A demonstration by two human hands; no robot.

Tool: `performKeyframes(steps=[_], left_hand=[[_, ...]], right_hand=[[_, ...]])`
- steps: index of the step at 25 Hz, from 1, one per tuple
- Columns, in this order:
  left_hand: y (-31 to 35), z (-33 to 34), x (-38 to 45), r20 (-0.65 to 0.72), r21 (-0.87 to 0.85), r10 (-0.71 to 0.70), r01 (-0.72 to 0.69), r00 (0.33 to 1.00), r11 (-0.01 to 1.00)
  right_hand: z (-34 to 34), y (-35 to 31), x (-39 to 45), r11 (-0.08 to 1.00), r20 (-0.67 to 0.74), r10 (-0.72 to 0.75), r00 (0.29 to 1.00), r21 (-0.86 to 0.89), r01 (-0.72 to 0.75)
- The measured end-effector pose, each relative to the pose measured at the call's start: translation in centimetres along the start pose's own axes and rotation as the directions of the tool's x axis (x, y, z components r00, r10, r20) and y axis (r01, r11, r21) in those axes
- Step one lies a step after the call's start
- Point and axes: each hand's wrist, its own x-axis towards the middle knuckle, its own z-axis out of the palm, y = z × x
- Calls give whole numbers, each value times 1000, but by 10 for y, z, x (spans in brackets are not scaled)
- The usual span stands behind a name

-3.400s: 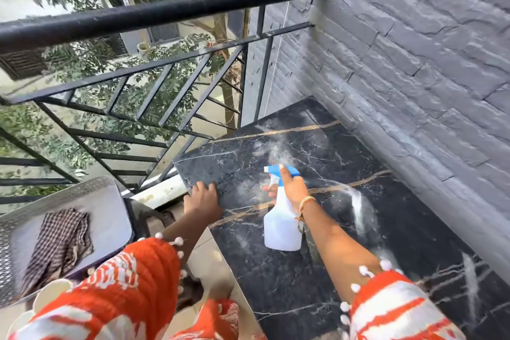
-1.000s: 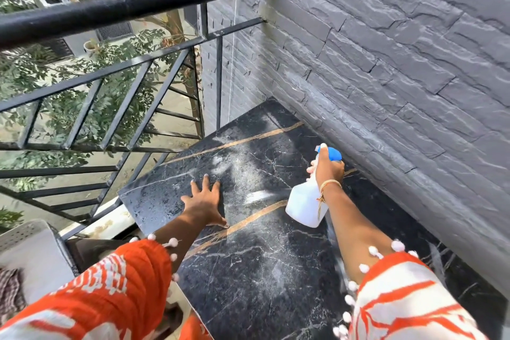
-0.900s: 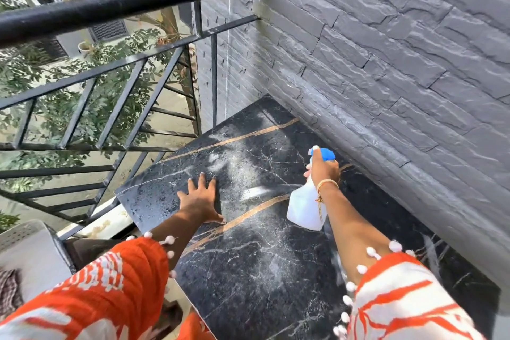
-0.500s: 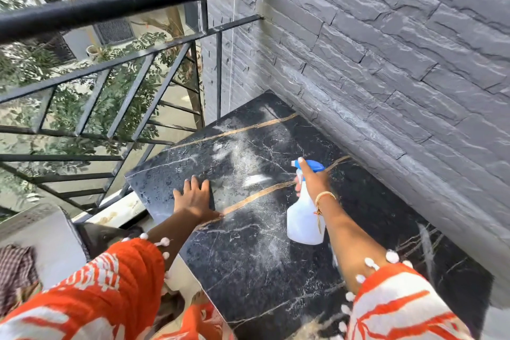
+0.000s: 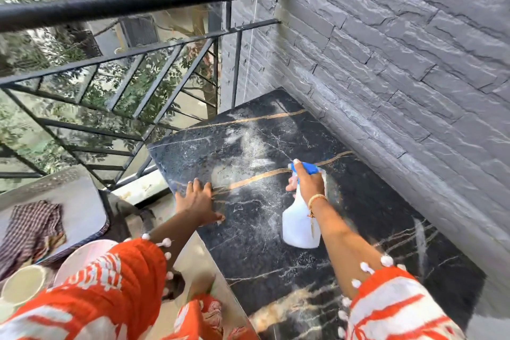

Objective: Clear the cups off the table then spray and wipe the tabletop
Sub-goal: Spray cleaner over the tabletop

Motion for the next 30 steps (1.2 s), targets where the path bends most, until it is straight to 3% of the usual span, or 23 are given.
performKeyframes(steps=[5, 7, 9, 12, 15, 19, 23, 27, 30], left_hand=[[-2, 17, -33, 19, -34, -39, 39, 999, 999], [-3, 26, -42, 39, -44, -47, 49, 998, 998], [-3, 34, -53, 60, -35, -47, 49, 997, 998], [-4, 42, -65, 93, -48, -42, 46, 995, 998], [-6, 38, -70, 88, -39, -22, 25, 996, 999], [-12, 33, -73, 116, -25, -12, 15, 993, 1000], [-17, 42, -77, 147, 1, 4, -5, 989, 1000], [-16, 51, -80, 184, -47, -16, 25, 983, 999], [-9, 57, -81, 220, -49, -44, 56, 974, 997]], right_hand=[[0, 5, -19, 999, -59, 38, 998, 8, -38], [1, 5, -26, 989, 16, 109, 994, 95, -110], [4, 7, -34, 989, 54, 85, 995, 119, -91], [7, 11, -49, 1000, 179, -4, 984, -11, 6], [12, 14, -59, 999, 330, -40, 943, -20, 49], [21, 24, -64, 989, 315, -19, 949, -136, 65], [32, 29, -72, 984, 437, -38, 898, -138, 109], [38, 31, -80, 963, 384, -27, 923, -237, 127], [38, 33, -79, 977, 365, 7, 931, -201, 72]])
